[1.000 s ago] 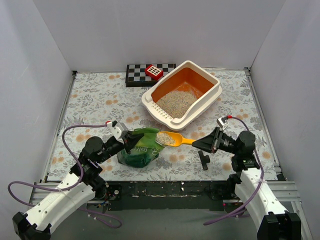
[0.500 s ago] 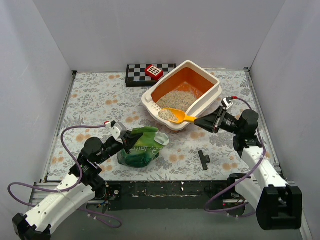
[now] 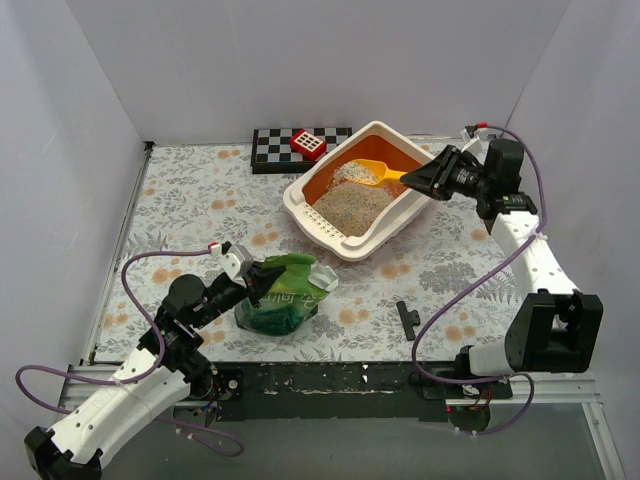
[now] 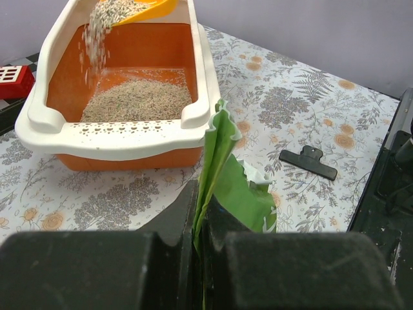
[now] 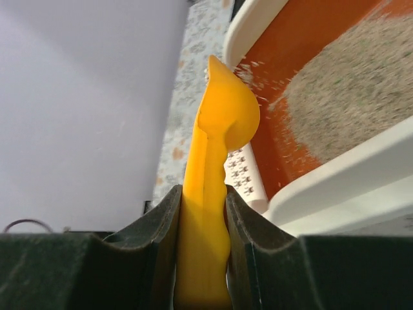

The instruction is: Fill the litter box with clean litter

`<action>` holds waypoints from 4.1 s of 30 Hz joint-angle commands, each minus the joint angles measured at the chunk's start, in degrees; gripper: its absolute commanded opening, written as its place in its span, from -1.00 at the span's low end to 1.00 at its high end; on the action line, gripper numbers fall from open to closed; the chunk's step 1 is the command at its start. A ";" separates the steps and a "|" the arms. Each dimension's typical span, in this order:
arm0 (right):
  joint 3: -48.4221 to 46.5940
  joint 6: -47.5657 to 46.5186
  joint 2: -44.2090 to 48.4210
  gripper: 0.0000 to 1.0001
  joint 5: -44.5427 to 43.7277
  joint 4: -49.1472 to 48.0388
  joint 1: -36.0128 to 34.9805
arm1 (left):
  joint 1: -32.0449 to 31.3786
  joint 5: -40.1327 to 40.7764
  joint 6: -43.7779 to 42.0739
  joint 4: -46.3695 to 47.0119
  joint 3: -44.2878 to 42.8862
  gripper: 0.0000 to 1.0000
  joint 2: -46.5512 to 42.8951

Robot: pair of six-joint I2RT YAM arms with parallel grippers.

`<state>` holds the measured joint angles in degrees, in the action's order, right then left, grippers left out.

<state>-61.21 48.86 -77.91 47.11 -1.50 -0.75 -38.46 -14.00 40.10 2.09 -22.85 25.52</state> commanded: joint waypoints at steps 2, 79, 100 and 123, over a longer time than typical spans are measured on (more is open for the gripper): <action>-13.57 -23.52 -4.26 -0.97 -13.16 27.04 0.05 | 0.05 0.90 0.07 -0.42 -0.61 -1.00 0.58; -13.23 -31.99 0.05 -0.97 -15.20 46.58 -35.02 | -0.04 -1.91 -1.34 -0.06 0.53 -1.00 -1.96; -18.41 -24.69 -29.75 -0.97 -14.42 33.05 -47.23 | -0.04 -2.44 -1.34 -1.21 0.00 -1.00 -1.96; 11.80 3.59 -20.80 -0.97 7.90 -28.09 -48.03 | -0.13 -4.89 -2.22 -1.47 0.26 -1.00 0.32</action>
<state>-54.63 44.18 -102.06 51.94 -15.05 -47.40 -38.37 -17.39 38.52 -0.45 -22.11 25.21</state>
